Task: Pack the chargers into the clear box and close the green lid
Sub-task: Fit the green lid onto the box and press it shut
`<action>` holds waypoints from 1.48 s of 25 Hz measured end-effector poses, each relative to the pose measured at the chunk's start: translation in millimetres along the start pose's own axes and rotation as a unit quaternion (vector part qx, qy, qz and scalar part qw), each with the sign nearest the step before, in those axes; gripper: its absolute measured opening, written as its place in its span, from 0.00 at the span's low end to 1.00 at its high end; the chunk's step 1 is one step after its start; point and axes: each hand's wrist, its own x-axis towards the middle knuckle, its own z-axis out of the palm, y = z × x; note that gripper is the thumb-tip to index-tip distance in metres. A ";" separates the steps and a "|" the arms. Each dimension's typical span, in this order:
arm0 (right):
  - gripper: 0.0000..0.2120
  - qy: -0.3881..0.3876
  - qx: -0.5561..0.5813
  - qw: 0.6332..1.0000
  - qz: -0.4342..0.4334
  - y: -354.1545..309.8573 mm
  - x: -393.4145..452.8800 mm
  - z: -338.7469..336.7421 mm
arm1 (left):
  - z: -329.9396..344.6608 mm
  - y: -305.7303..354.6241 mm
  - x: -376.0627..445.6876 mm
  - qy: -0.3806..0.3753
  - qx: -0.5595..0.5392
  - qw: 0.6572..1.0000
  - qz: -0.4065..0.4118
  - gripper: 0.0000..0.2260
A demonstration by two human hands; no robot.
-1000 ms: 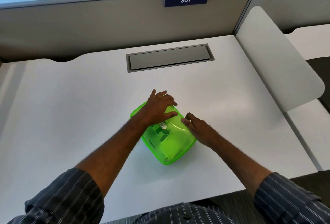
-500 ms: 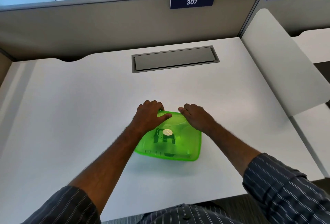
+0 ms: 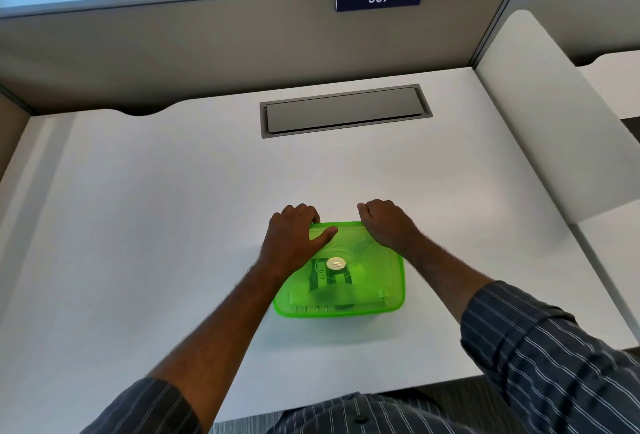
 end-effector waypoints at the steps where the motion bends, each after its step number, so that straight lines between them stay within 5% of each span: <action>1: 0.21 0.003 0.007 1.000 -0.002 0.3 -0.1 0.5 | 0.6 -0.1 -0.1 0.002 0.001 1.000 -0.001 0.20; 8: 0.21 -0.072 0.005 0.997 0.016 6.0 2.5 -4.1 | 3.5 -1.8 0.3 0.006 -0.004 1.000 -0.004 0.19; 19: 0.16 0.050 0.165 0.984 0.040 12.0 -25.2 -8.2 | -2.7 -11.5 -14.5 0.041 -0.111 0.992 -0.049 0.11; 23: 0.22 0.012 0.189 0.977 0.095 30.2 -57.5 -5.7 | -1.6 -28.6 -50.9 0.056 -0.217 0.957 -0.186 0.20; 27: 0.27 -0.040 0.202 0.970 0.130 46.2 -91.5 -1.5 | 1.5 -35.6 -87.8 0.021 -0.334 0.893 -0.302 0.14; 37: 0.22 -0.041 0.311 0.937 0.150 47.6 -107.1 3.9 | -1.4 -32.9 -110.2 0.018 -0.399 0.854 -0.332 0.10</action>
